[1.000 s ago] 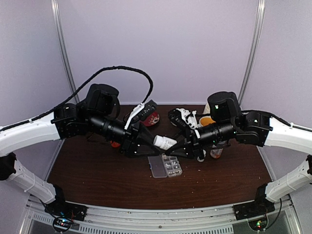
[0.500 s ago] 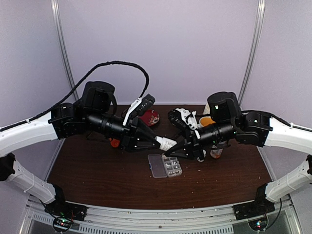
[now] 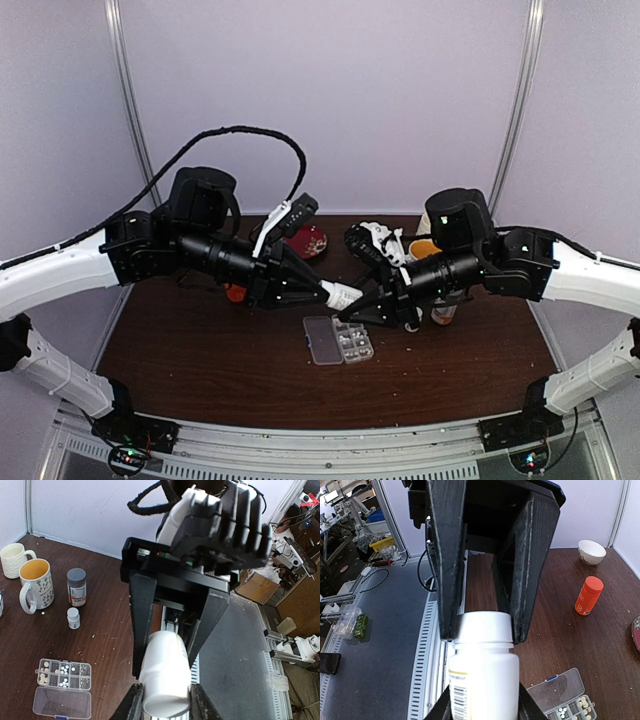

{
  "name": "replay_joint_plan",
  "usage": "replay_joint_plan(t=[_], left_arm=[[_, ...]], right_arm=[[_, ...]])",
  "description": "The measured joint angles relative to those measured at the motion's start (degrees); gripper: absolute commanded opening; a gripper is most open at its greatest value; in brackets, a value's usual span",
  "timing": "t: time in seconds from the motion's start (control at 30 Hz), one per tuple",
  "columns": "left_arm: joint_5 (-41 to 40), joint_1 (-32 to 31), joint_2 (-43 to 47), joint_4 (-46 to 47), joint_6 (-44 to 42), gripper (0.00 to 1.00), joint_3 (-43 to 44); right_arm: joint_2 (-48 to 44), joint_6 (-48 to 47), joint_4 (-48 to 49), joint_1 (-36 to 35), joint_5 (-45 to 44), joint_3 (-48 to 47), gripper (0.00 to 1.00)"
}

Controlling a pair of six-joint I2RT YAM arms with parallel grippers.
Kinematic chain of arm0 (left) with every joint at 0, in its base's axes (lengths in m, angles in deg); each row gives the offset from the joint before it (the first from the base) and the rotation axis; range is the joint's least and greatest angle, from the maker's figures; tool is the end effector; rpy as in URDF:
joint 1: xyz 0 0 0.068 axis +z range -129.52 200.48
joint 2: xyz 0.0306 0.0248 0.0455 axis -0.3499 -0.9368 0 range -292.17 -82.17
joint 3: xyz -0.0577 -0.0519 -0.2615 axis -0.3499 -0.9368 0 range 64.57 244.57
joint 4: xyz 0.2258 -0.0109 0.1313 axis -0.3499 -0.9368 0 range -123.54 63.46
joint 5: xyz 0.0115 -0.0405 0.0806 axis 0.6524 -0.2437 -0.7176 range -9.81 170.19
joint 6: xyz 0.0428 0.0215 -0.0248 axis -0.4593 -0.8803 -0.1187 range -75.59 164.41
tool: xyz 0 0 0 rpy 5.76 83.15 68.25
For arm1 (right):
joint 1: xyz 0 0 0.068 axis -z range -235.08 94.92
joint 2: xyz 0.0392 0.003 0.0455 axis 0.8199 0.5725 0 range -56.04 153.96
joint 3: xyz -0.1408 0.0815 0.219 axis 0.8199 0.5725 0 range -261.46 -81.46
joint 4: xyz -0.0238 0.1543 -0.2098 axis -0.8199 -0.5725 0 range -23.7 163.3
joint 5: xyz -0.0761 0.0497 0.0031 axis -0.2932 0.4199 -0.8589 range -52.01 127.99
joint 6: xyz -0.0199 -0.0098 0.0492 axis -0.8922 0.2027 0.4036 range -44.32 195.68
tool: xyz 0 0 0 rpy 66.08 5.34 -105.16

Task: Sort the pills into containers
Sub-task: Screw the lid of the pill bottle onto the pill bottle.

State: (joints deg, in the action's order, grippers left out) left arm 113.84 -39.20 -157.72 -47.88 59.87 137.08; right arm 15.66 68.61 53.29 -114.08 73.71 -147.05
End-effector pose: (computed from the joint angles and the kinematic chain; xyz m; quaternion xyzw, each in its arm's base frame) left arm 0.1325 -0.2658 0.3732 0.4481 0.6863 -0.5091 0.2628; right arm 0.1262 0.2504 0.3524 -0.5764 0.5886 0.4545 0.3387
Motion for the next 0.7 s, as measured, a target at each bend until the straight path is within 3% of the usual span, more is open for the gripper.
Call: replay_joint_plan(t=[0.27,0.57,0.7], left_arm=[[-0.02,-0.02,-0.13,-0.09,0.02,0.00,0.00],[-0.04,-0.04,-0.22,-0.15,0.11,0.00,0.00],[-0.02,-0.04,-0.22,-0.15,0.13,0.00,0.00]], right_arm=[[0.00,0.20,0.42,0.00,-0.11,0.31,0.61],[-2.36,-0.15,1.68,0.04,-1.49,3.89,0.82],[-3.93,-0.13,1.86,0.04,-1.51,5.33,0.83]])
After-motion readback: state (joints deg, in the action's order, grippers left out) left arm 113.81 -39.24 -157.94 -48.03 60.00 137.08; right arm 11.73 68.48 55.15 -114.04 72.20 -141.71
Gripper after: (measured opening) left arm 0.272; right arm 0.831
